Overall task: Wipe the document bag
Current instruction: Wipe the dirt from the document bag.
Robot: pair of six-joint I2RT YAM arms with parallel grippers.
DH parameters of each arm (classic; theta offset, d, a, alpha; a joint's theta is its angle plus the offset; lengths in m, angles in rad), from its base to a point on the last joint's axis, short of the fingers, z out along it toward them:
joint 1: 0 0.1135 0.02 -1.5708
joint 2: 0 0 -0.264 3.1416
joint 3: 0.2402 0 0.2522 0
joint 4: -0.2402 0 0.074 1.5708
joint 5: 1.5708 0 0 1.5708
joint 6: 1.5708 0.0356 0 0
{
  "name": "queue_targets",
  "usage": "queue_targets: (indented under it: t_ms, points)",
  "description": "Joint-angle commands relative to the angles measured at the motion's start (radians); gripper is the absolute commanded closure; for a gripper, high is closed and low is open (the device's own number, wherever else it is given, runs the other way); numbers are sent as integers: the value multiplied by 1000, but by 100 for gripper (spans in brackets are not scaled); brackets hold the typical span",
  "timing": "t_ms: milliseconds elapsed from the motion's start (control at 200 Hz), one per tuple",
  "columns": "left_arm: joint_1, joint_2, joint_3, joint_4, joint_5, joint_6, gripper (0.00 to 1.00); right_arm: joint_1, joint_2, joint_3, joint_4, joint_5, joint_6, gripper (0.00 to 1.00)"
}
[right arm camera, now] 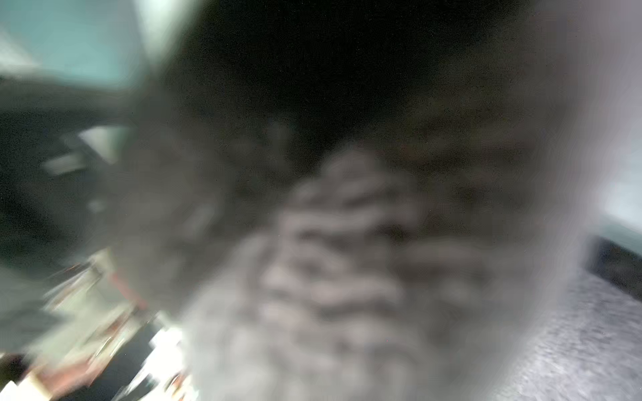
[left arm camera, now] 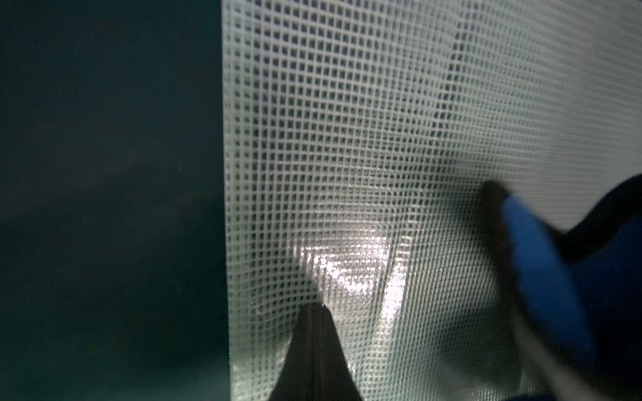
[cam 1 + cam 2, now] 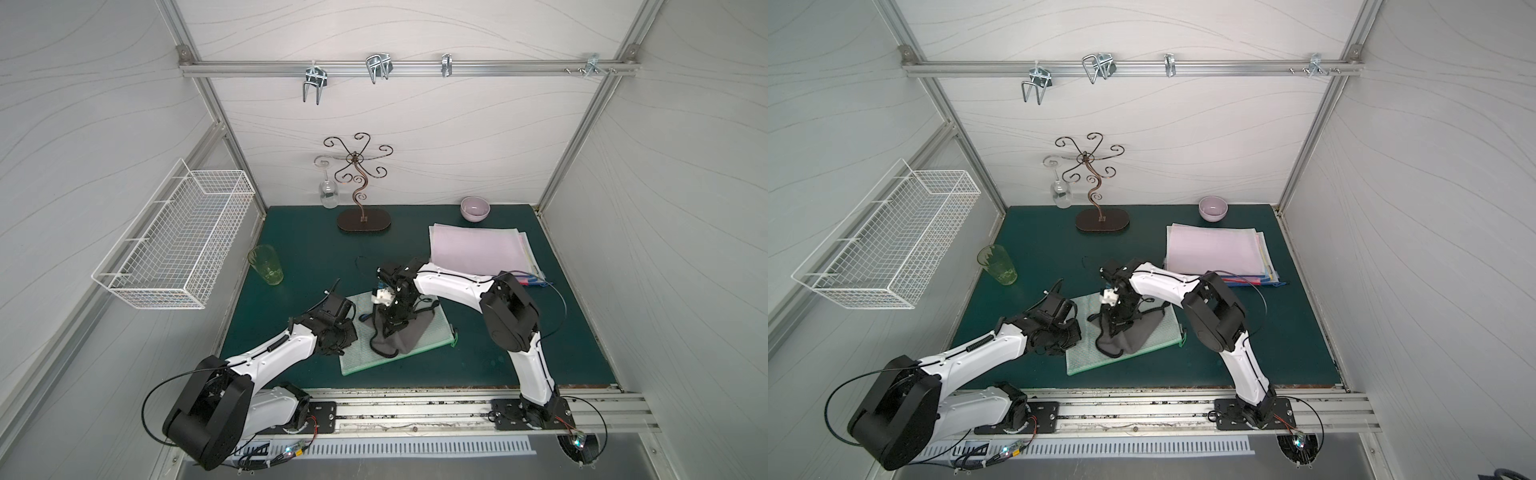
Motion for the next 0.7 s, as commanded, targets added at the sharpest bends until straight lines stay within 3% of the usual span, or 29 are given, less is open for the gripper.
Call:
queue_targets:
  t_ms: [0, 180, 285, 555, 630, 695]
  points:
    - [-1, 18, -3, -54, -28, -1, 100, 0, 128, 57, 75, -208, 104, 100]
    - [-1, 8, -8, -51, -28, -10, 100, 3, 209, 63, 112, -209, 215, 100]
    - [-1, 12, -3, -51, -31, -9, 100, -46, 149, -31, 26, -6, 163, 100]
    - [4, 22, 8, -62, -39, 16, 100, -257, -192, -381, -96, 485, 32, 100]
    - [9, 17, 12, -65, -38, 22, 100, -264, -239, -430, -121, 568, 22, 100]
    - [12, 17, 15, -59, -30, 27, 100, -263, -256, -457, -100, 551, 22, 100]
